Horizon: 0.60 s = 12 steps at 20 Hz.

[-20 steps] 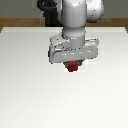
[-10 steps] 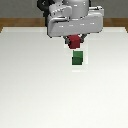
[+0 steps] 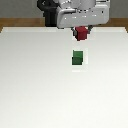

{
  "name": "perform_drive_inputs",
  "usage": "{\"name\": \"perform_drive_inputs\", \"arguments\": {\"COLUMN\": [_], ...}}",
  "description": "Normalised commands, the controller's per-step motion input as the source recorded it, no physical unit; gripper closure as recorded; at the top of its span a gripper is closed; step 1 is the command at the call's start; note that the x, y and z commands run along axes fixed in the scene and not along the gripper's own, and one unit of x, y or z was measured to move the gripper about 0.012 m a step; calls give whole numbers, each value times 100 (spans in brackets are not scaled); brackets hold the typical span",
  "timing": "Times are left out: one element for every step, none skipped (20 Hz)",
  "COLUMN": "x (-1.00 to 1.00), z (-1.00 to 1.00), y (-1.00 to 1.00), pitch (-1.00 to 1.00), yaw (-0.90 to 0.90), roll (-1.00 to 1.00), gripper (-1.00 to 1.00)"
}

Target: Place the red cube on top of the green cube.

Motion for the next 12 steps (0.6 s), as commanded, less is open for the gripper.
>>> {"name": "perform_drive_inputs", "arguments": {"x": [0, 0, 0, -100, 0, 0, 0, 0, 0, -100, -100, 0], "z": [0, 0, 0, 0, 0, 0, 0, 0, 0, 0, 0, 0], "y": [0, 0, 0, 0, -100, 0, 0, 0, 0, 0, 0, 0], "pitch": [0, 0, 0, 0, 0, 0, 0, 0, 0, 0, 0, 0], "yaw": [0, 0, 0, 0, 0, 0, 0, 0, 0, 0, 0, 0], "roll": [0, 0, 0, 0, 0, 0, 0, 0, 0, 0, 0, 0], "gripper": [100, 100, 100, 100, 100, 100, 100, 100, 100, 100, 100, 100]}}
